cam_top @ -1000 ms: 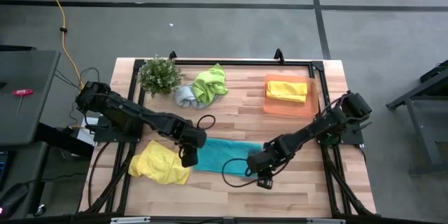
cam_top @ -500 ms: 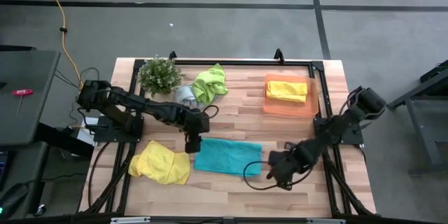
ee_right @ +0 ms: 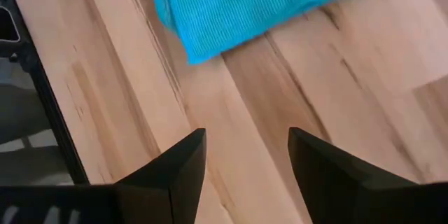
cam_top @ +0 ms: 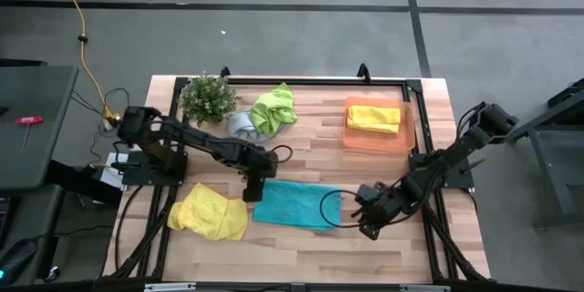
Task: Fold microfiber towels
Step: Fold the blue microfiber cloth
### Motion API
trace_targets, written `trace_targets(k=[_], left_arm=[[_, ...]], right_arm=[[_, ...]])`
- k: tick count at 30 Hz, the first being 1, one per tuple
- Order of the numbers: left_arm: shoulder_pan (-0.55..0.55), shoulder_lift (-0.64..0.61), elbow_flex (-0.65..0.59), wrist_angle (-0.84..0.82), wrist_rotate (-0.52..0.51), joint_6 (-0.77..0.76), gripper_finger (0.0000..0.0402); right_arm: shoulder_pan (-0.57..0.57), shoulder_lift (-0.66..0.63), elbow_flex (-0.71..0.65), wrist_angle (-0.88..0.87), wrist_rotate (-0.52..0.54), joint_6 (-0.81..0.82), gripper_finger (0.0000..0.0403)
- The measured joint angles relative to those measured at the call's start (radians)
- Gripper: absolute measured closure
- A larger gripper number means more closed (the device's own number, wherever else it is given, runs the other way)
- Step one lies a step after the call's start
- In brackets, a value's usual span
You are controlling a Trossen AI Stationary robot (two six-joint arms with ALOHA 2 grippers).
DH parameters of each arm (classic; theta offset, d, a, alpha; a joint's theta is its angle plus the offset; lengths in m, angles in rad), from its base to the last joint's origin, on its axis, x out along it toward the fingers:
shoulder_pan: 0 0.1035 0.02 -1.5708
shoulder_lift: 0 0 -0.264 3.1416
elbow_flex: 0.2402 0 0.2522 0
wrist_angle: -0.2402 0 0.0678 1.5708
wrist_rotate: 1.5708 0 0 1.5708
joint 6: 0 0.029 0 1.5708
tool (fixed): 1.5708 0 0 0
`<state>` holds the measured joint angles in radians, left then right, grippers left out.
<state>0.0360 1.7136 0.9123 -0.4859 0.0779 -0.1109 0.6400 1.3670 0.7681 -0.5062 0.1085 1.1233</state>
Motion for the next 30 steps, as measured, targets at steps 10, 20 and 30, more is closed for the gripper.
trace_targets(k=[10, 20, 30], left_arm=[[-0.004, 0.02, 0.002, -0.006, -0.011, -0.025, 0.0304], [-0.004, 0.02, 0.001, -0.01, -0.006, -0.028, 0.0388], [-0.004, 0.02, 0.001, -0.01, -0.003, -0.035, 0.0393]], right_arm=[[-0.142, 0.0, 0.0, 0.047, 0.083, -0.187, 0.0216], [-0.362, 0.096, 0.0, 0.157, -0.015, -0.447, 0.0251], [-0.403, 0.269, 0.0, 0.258, -0.172, -0.544, 0.0255]])
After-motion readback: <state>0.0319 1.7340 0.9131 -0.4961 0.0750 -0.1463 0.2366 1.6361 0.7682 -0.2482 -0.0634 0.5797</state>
